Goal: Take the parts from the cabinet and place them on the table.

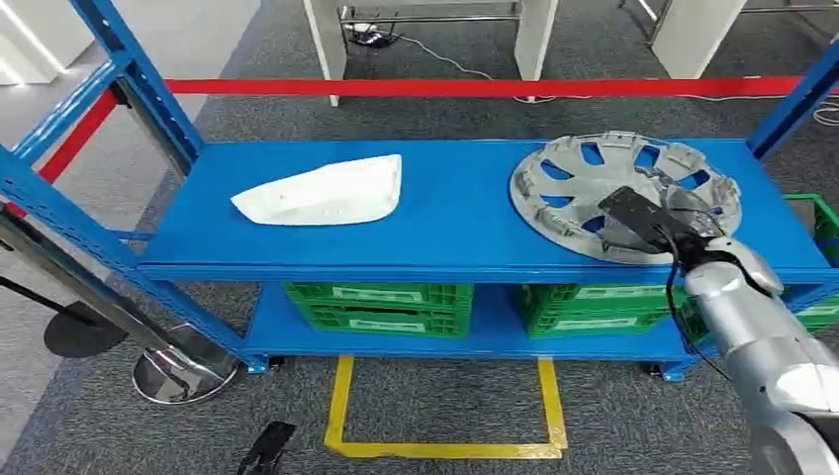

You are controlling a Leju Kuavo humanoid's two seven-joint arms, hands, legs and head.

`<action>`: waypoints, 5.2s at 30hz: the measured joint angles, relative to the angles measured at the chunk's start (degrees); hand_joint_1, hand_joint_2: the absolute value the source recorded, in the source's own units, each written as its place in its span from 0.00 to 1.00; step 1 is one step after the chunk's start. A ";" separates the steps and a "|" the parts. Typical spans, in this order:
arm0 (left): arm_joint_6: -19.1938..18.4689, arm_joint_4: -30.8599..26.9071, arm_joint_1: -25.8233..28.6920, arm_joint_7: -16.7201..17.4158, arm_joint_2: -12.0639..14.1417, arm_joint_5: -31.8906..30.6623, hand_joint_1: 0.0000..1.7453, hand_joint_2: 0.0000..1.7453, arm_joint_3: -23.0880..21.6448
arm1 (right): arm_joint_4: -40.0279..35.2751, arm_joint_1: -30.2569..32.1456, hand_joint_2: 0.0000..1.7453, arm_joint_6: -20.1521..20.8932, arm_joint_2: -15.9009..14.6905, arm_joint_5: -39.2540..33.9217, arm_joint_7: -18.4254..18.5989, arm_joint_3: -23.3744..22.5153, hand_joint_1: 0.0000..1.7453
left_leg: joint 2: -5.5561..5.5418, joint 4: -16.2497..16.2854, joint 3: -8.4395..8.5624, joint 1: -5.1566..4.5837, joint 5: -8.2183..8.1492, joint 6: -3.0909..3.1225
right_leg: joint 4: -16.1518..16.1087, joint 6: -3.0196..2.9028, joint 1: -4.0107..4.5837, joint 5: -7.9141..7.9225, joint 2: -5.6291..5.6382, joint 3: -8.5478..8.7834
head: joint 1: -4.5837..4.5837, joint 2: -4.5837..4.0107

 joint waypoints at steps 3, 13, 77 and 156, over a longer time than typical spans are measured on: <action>-0.52 0.00 -0.19 -0.39 0.11 1.02 0.00 0.00 0.39 | 1.85 -0.81 1.00 3.23 -0.78 0.87 2.38 -0.17 0.00 | 0.00 13.15 -6.06 0.23 -5.69 -0.49 | 0.02 -0.23 0.02 -0.08 0.20 0.11 | -0.04 0.00; -0.42 0.00 0.00 0.70 0.59 1.57 0.00 0.00 1.40 | 5.18 -3.67 1.00 7.74 -3.76 3.93 6.23 -0.44 0.00 | -0.09 -2.15 -0.14 -0.36 2.79 1.53 | -0.36 1.38 0.31 -0.41 0.36 0.71 | -0.02 0.00; -0.96 0.17 -1.28 -0.20 -0.79 0.85 0.00 0.00 3.63 | 3.32 -1.06 0.00 12.54 -5.97 -5.12 -10.82 -10.49 0.00 | -0.01 -3.49 2.46 -0.14 1.75 2.89 | 4.51 2.77 -0.15 -1.72 -0.14 -2.15 | 0.31 0.00; -1.11 0.42 -0.74 1.03 -1.95 -1.97 0.00 0.00 2.84 | -24.70 19.04 0.00 -7.03 -4.59 11.22 -11.16 -4.17 0.00 | -0.27 11.45 -4.97 0.20 -5.31 -0.52 | -0.75 -0.12 -0.10 0.07 -0.04 1.16 | -0.13 0.00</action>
